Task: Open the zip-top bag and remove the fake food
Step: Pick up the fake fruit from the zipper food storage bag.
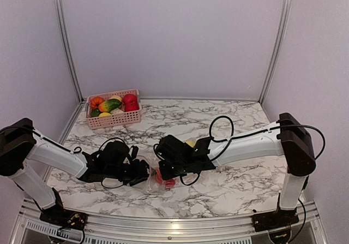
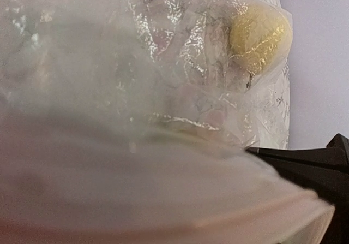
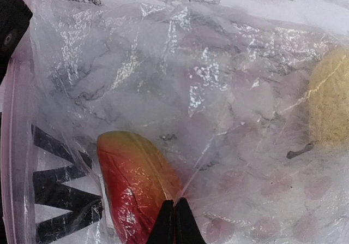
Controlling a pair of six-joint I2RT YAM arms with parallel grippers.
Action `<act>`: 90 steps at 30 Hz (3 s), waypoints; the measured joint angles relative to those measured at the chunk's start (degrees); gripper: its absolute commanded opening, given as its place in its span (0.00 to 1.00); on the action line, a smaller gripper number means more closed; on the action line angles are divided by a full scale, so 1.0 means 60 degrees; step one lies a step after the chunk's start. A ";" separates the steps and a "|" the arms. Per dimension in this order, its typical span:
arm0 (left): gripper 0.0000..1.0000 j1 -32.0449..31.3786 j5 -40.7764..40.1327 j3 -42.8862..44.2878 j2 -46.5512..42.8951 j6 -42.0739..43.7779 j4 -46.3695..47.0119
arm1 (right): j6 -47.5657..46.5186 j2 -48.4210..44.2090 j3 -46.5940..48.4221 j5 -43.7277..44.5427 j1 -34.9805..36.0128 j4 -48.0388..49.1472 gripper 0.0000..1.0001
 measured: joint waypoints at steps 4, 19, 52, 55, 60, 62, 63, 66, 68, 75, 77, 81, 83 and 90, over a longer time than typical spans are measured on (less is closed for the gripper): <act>0.59 -0.0080 0.0011 0.0204 0.0273 -0.0025 0.0000 | 0.0044 0.0000 -0.0007 0.0040 0.0000 -0.0036 0.00; 0.61 -0.0124 0.0160 0.0896 0.0922 -0.0047 0.0055 | 0.0299 -0.0004 -0.0525 0.0419 -0.0004 -0.0058 0.00; 0.34 -0.0219 -0.0102 0.0812 0.0295 0.0051 -0.0914 | -0.0251 0.0142 -0.0703 -0.0331 -0.0080 0.0579 0.33; 0.36 -0.0233 -0.0233 0.0656 -0.0117 0.0146 -0.1209 | -0.0178 0.0142 -0.0841 -0.0433 -0.0120 0.0852 0.38; 0.41 -0.0233 -0.0423 0.0477 -0.0495 0.0240 -0.1508 | -0.0146 0.0142 -0.1013 -0.0583 -0.0142 0.1206 0.47; 0.44 -0.0237 -0.0433 0.0463 -0.0506 0.0244 -0.1519 | -0.0135 0.0142 -0.1049 -0.0594 -0.0164 0.1231 0.52; 0.46 -0.0237 -0.0433 0.0455 -0.0506 0.0244 -0.1519 | -0.0113 0.0142 -0.1064 -0.0597 -0.0171 0.1235 0.55; 0.48 -0.0237 -0.0441 0.0441 -0.0506 0.0240 -0.1512 | -0.0208 0.0138 -0.1067 -0.0517 -0.0171 0.1155 0.56; 0.53 -0.0237 -0.0459 0.0430 -0.0510 0.0240 -0.1512 | -0.0219 0.0124 -0.1067 -0.0466 -0.0168 0.1104 0.56; 0.57 -0.0233 -0.0579 0.0306 -0.0685 0.0240 -0.1534 | -0.0233 0.0106 -0.1082 -0.0372 -0.0168 0.0925 0.55; 0.54 -0.0233 -0.0590 0.0262 -0.0721 0.0237 -0.1526 | -0.0229 0.0106 -0.1096 -0.0364 -0.0168 0.0922 0.54; 0.48 -0.0233 -0.0605 0.0138 -0.0769 0.0211 -0.1530 | -0.0229 0.0106 -0.1122 -0.0357 -0.0168 0.0911 0.49; 0.46 -0.0233 -0.0605 0.0084 -0.0772 0.0186 -0.1526 | -0.0215 0.0106 -0.1144 -0.0342 -0.0168 0.0911 0.48; 0.38 -0.0233 -0.0594 0.0029 -0.0765 0.0073 -0.1308 | -0.0219 0.0106 -0.1198 -0.0331 -0.0168 0.0914 0.47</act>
